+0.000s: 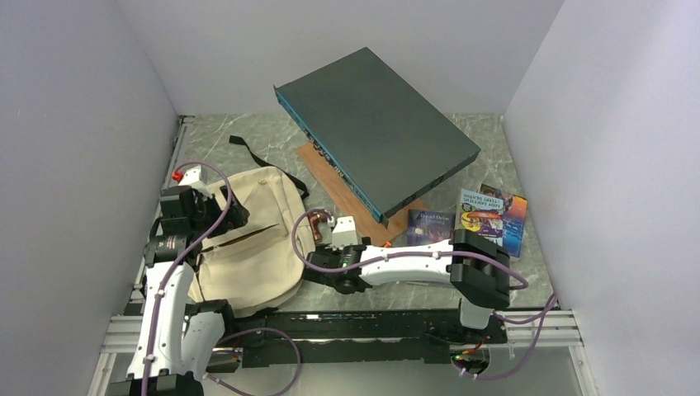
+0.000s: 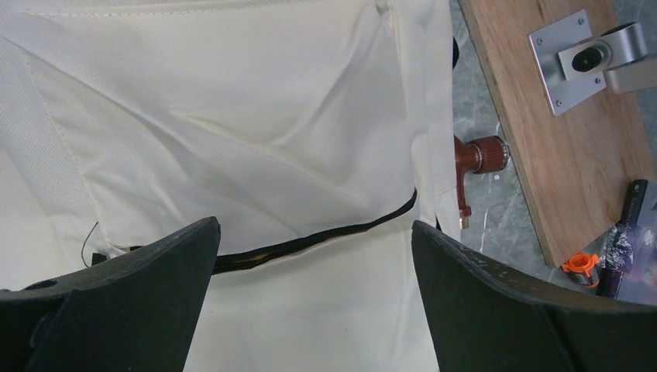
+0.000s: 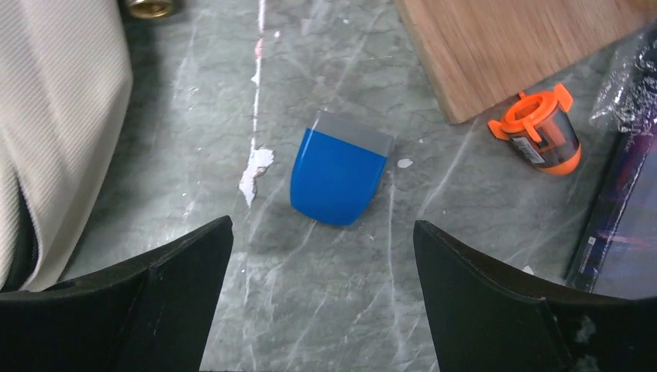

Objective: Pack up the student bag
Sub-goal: Pick up the stationery from the center of the board, then place the stationery in the student bag.

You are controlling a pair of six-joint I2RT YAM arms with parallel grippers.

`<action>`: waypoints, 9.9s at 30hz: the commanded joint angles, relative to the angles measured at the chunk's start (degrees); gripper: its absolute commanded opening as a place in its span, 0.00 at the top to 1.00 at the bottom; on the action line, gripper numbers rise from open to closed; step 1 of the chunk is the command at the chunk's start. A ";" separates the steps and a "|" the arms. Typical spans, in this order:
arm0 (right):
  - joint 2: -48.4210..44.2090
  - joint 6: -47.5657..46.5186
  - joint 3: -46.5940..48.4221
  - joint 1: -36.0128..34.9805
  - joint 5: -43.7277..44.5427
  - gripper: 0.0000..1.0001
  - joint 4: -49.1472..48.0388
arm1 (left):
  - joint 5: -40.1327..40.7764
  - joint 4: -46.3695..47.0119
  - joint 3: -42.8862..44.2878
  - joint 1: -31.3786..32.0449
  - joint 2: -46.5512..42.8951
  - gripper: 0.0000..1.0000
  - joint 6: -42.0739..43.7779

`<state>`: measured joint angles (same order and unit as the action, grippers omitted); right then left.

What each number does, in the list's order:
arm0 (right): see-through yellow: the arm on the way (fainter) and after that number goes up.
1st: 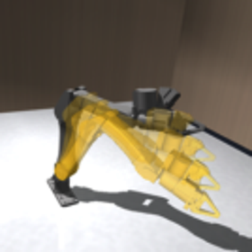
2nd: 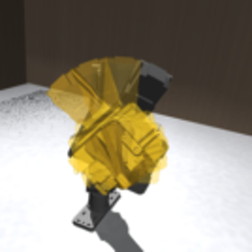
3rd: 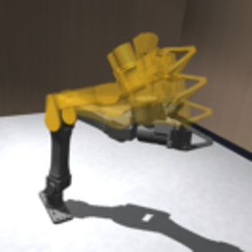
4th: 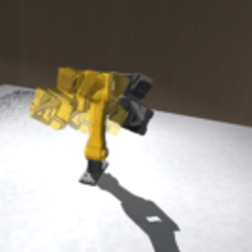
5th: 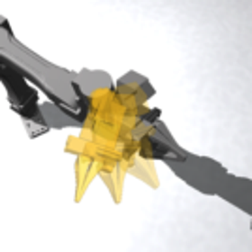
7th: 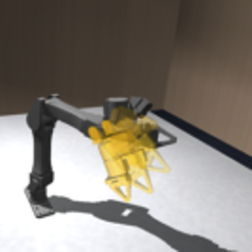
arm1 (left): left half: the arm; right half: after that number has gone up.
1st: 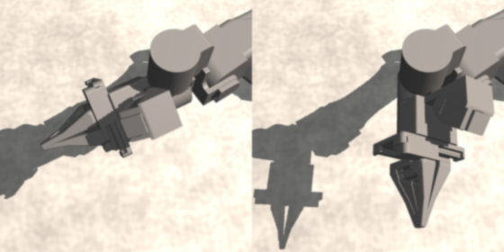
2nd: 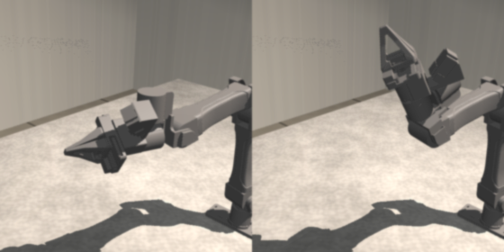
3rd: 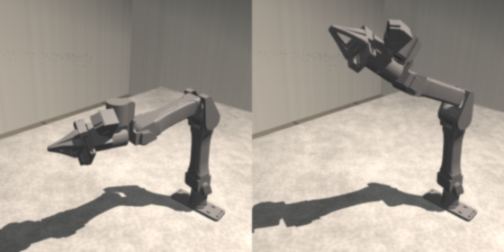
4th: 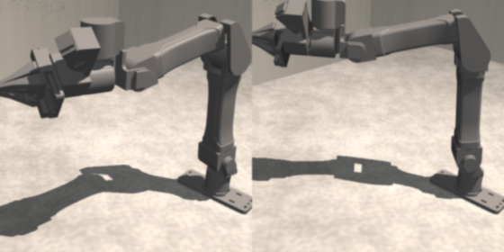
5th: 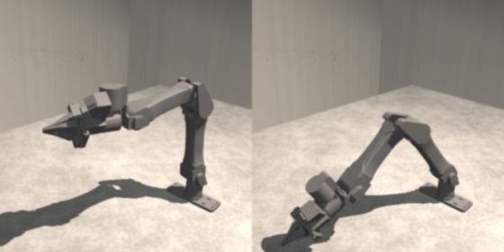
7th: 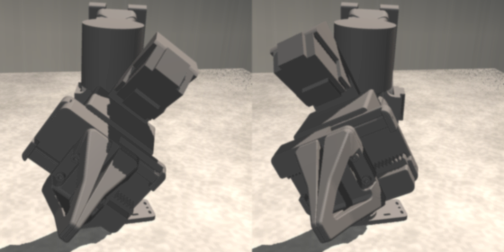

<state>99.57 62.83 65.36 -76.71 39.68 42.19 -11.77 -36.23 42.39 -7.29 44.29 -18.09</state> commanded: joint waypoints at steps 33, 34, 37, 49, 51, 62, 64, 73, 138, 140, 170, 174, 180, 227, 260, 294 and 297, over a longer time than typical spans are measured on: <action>3.79 10.00 -9.22 -0.04 12.99 0.38 -15.12 | -3.63 3.33 -0.46 1.68 0.36 0.00 1.08; 3.92 10.50 -9.46 -0.10 13.11 0.43 -14.97 | -3.90 3.42 -0.59 1.75 0.50 0.00 1.00; 4.05 10.80 -10.50 -0.18 13.04 0.53 -15.84 | -3.50 3.13 -0.54 2.85 1.10 0.00 0.82; 1.15 -1.14 -13.57 -0.46 8.91 0.88 -26.22 | 21.14 -7.48 5.89 20.12 13.15 0.10 2.37; 0.50 -3.63 -14.12 -0.46 7.98 0.91 -28.27 | 21.93 -8.75 6.82 21.49 16.07 0.09 2.66; -0.72 -15.73 -14.80 -0.46 2.50 1.00 -36.77 | 23.28 -11.93 8.85 23.29 26.14 0.12 3.94; -0.81 -17.22 -14.29 -0.42 1.48 1.00 -37.08 | 23.18 -11.16 8.96 23.22 27.73 0.22 4.43; -4.62 -22.63 -14.85 -0.55 -2.00 1.00 -39.64 | 19.43 -10.34 11.71 21.19 30.62 0.80 6.05; -23.19 -36.84 -19.35 0.14 -12.37 1.00 -52.39 | 38.42 1.20 6.18 37.60 17.84 0.14 22.12; -23.23 -36.75 -19.65 0.15 -12.37 1.00 -52.81 | 38.42 1.46 6.63 38.14 18.98 0.13 22.87; -11.94 -38.65 -13.19 0.45 -18.10 1.00 -57.82 | 44.28 2.37 11.56 39.02 27.16 0.98 24.30; -7.52 -42.32 -11.71 1.76 -23.17 1.00 -64.78 | 41.95 0.51 11.98 39.02 25.49 1.00 22.57; 0.27 -48.84 -8.96 2.78 -23.52 1.00 -74.63 | 38.42 1.49 9.51 38.80 21.10 1.00 22.02; 18.99 -54.55 0.85 12.52 -25.99 0.97 -94.07 | 18.72 0.63 10.25 29.35 17.00 1.00 18.90; 29.43 -54.58 9.55 15.19 -39.02 0.73 -102.35 | 20.36 1.99 8.77 29.35 10.79 1.00 18.88; 23.44 -50.24 7.01 14.73 -42.42 0.85 -87.17 | 21.27 0.02 10.07 29.35 14.59 1.00 18.85; 26.99 -51.69 12.71 14.48 -43.90 0.87 -83.97 | 21.01 0.18 9.91 29.35 14.38 1.00 18.92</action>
<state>123.31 13.34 71.09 -61.73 -1.67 -44.97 10.87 -37.56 50.70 21.82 60.16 1.26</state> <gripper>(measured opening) 0.147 0.013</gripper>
